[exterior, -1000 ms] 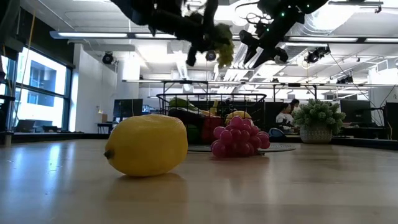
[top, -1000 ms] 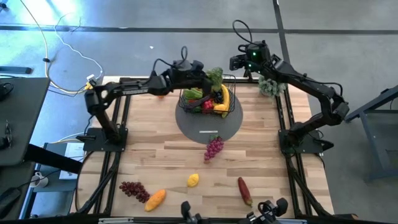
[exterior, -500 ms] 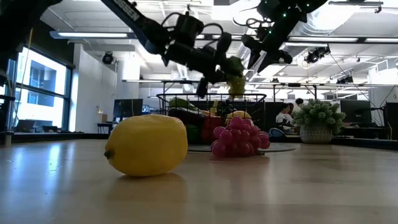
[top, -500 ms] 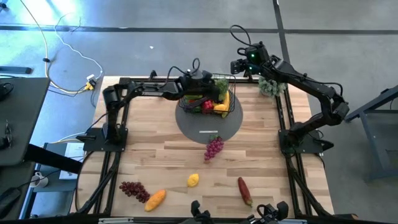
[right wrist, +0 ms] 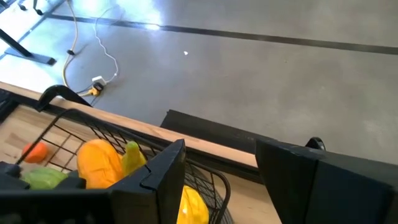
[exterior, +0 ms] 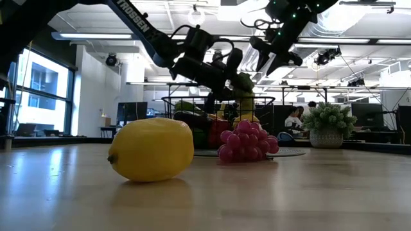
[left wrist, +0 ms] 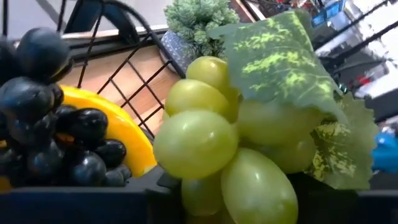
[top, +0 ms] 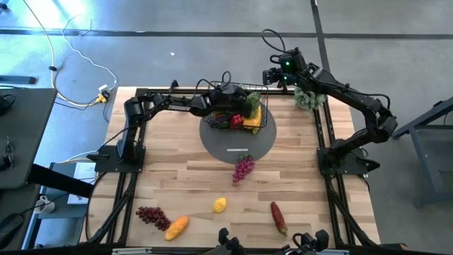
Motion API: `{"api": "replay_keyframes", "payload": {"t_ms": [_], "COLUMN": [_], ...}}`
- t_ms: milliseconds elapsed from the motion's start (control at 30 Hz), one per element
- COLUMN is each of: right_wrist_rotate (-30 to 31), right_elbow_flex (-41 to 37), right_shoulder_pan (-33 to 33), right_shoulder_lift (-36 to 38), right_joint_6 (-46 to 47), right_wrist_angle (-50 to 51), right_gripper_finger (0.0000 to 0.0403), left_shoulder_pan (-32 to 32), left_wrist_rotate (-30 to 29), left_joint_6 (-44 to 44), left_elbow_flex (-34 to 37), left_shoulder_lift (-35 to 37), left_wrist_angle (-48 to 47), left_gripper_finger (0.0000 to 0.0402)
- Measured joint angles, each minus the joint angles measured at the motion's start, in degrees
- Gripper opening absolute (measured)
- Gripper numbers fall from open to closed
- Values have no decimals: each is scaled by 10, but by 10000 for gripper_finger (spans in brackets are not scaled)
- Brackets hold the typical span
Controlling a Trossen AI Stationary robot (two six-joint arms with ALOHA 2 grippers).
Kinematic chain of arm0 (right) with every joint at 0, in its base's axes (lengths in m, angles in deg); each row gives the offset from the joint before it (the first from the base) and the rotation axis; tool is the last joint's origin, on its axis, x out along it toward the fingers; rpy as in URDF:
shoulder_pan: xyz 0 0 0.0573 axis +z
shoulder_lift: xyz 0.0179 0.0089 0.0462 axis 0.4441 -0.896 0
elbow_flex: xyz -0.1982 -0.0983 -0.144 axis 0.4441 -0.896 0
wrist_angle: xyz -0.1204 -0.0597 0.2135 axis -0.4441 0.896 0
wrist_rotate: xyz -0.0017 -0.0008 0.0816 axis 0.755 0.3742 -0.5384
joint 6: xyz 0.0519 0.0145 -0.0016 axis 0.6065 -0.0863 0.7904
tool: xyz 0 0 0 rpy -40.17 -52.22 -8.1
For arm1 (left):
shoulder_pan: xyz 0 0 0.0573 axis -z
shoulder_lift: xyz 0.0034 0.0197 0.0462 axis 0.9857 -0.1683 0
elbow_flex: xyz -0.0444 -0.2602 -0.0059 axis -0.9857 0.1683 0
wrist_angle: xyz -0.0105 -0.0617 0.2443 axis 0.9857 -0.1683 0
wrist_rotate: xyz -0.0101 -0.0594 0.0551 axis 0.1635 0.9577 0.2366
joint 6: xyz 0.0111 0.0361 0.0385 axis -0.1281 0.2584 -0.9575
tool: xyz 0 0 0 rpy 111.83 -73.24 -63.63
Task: Build produce basket
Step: Put the green grapes into the wire basket
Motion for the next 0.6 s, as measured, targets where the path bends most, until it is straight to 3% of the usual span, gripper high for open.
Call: {"api": "replay_keyframes", "payload": {"t_ms": [500, 600], "right_wrist_rotate": [0, -3], "right_elbow_flex": [0, 0], "right_shoulder_pan": [0, 0], "right_shoulder_lift": [0, 0], "right_joint_6": [11, 11], "right_wrist_angle": [33, 33], "right_gripper_finger": [177, 177], "left_shoulder_pan": [-6, -7], "left_wrist_rotate": [40, 55], "left_joint_6": [-25, -25], "left_elbow_flex": [-1, -30], "left_shoulder_lift": [2, 2], "left_wrist_angle": [-3, -46], "left_gripper_finger": [212, 223]}}
